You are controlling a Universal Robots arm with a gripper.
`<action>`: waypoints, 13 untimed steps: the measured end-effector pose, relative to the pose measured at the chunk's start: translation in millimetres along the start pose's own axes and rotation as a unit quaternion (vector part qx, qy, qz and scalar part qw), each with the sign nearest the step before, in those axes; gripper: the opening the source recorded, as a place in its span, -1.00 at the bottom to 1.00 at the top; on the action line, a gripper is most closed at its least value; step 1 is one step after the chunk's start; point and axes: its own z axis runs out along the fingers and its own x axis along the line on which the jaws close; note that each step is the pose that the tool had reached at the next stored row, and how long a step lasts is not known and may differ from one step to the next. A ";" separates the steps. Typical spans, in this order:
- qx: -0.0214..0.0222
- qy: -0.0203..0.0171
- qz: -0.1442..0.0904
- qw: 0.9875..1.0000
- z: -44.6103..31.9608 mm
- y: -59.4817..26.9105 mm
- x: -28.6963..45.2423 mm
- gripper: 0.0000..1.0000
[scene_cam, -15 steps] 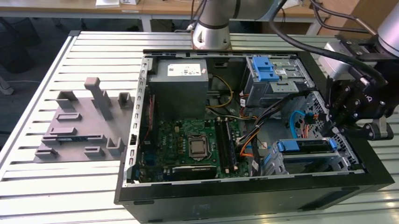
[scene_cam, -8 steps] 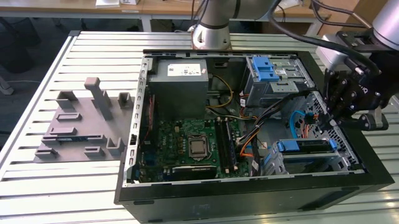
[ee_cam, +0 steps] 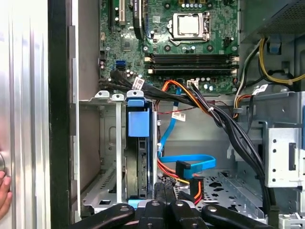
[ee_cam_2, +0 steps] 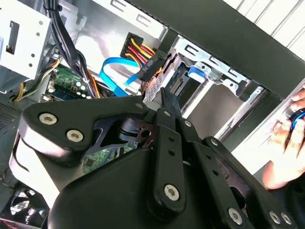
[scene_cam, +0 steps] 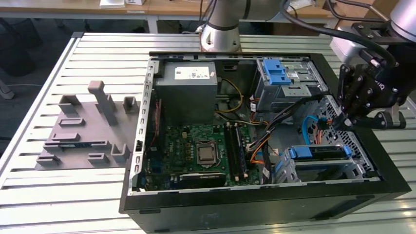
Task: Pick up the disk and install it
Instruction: 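Insert the first disk wire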
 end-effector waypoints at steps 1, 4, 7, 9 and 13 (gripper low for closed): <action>0.000 0.000 0.004 1.000 -0.3 0.0 -0.2 -0.79; -0.001 0.000 0.010 1.000 -0.3 -0.6 -1.8 -0.79; -0.003 0.000 0.011 1.000 -0.4 -3.0 -4.8 -0.79; -0.005 0.001 0.011 1.000 -0.4 -5.3 -6.8 -0.79; -0.012 0.003 0.012 1.000 -0.4 -9.3 -9.5 -0.79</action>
